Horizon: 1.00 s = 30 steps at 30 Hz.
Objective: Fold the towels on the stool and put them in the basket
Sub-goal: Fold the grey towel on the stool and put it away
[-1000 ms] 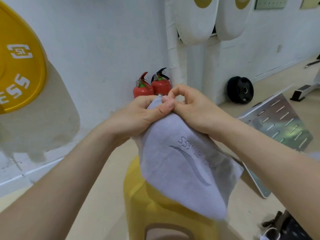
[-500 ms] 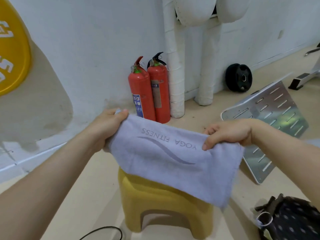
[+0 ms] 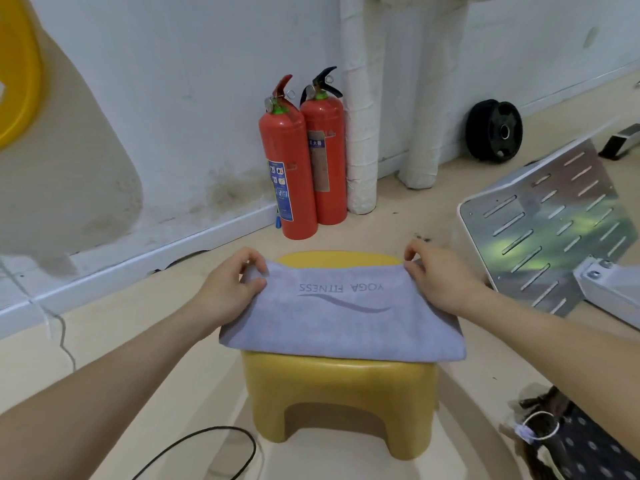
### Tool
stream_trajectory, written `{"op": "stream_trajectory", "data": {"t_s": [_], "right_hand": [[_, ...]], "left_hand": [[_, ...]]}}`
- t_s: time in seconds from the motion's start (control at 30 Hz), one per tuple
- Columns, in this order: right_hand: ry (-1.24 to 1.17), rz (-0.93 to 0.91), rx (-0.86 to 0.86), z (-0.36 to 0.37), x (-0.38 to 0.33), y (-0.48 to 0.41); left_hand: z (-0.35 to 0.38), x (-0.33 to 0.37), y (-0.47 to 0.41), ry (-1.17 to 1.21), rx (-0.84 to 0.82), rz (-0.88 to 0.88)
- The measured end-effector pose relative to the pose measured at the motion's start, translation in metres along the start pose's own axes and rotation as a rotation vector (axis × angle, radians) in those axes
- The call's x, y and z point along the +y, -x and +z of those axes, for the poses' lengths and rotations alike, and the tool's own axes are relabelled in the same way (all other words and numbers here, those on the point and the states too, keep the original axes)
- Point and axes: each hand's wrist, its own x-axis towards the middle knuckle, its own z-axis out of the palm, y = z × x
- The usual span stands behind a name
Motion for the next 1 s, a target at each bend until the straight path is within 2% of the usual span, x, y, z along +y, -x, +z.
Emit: {"op": "stream_trajectory", "data": {"t_s": [0.07, 0.17, 0.27, 0.33, 0.4, 0.5, 0.73, 0.83, 1.0], "right_hand": [[0.033, 0.006, 0.044, 0.004, 0.005, 0.002], [0.248, 0.002, 0.076, 0.005, 0.006, 0.005], [0.507, -0.192, 0.214, 0.003, -0.006, 0.005], [0.522, -0.304, 0.210, 0.004, -0.016, 0.003], [0.469, -0.317, 0.083, 0.005, -0.026, 0.001], [0.384, -0.200, -0.088, 0.000, -0.032, -0.003], [0.235, -0.146, -0.106, -0.010, -0.024, -0.012], [0.151, -0.171, -0.110, -0.011, -0.021, -0.013], [-0.099, -0.010, -0.146, -0.011, -0.017, -0.020]], "left_hand": [[0.002, -0.008, 0.003, -0.186, 0.102, 0.121], [0.005, -0.020, 0.004, -0.386, 0.114, 0.223], [0.006, -0.023, 0.001, -0.506, 0.076, 0.209], [0.004, -0.021, -0.004, -0.506, 0.085, 0.168], [-0.001, -0.022, -0.013, -0.472, 0.107, 0.143], [-0.004, -0.019, -0.026, -0.469, 0.081, 0.124], [-0.004, -0.008, -0.031, -0.364, 0.176, 0.132], [-0.007, -0.009, -0.034, -0.294, 0.114, 0.070], [-0.006, -0.012, -0.042, -0.125, 0.029, -0.073]]}}
